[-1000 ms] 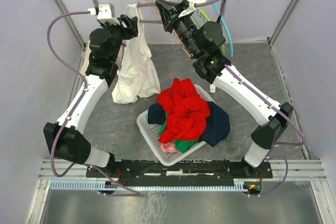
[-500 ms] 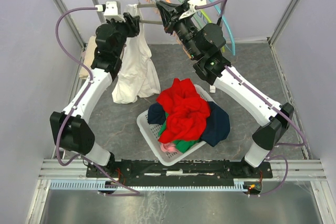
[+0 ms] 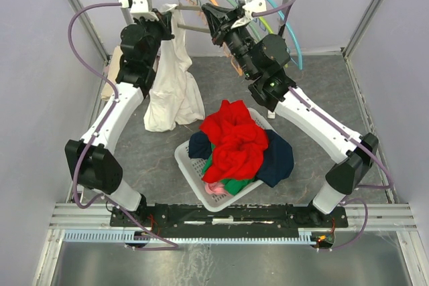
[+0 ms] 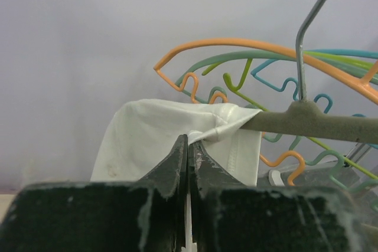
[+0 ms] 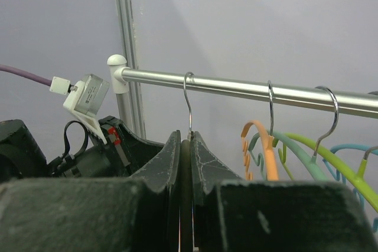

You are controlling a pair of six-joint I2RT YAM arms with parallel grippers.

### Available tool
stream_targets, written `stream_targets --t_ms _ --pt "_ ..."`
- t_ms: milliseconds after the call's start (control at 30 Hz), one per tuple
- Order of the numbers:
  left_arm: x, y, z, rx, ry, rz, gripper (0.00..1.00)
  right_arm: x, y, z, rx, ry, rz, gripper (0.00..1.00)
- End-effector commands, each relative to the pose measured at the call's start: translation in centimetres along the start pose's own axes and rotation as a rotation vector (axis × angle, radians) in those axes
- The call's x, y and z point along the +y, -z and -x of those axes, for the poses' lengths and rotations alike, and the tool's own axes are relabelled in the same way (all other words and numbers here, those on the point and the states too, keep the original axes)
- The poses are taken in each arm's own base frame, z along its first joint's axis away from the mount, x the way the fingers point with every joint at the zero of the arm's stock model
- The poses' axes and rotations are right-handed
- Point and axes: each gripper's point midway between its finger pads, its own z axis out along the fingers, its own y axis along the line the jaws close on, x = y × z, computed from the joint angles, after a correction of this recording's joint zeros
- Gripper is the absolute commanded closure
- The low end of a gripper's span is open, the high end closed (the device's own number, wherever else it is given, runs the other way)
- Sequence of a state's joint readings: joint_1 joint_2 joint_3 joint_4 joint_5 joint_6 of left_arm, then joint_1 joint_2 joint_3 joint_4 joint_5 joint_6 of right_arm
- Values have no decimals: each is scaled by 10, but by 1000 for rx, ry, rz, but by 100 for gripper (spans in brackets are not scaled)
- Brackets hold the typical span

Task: Remove the t-shirt from the hanger
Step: Pick up the hanger from the clothesline.

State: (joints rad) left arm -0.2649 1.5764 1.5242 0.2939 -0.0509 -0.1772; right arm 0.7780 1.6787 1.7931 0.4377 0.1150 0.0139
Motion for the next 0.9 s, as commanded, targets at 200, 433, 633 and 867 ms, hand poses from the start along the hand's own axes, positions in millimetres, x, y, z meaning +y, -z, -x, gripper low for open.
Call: stream_targets --t_ms 200,433,633,867 --pt "-16 -5 94 -219 10 -38 97 -6 13 41 -151 5 -26 98" --pt "-17 -9 111 -230 -4 -26 97 -12 26 53 -237 7 -53 98" --pt "-18 -10 121 -245 -7 -26 97 -18 40 64 -302 26 -75 98" --pt "-23 -6 136 -264 -2 -40 97 -21 51 69 -360 33 -86 98"
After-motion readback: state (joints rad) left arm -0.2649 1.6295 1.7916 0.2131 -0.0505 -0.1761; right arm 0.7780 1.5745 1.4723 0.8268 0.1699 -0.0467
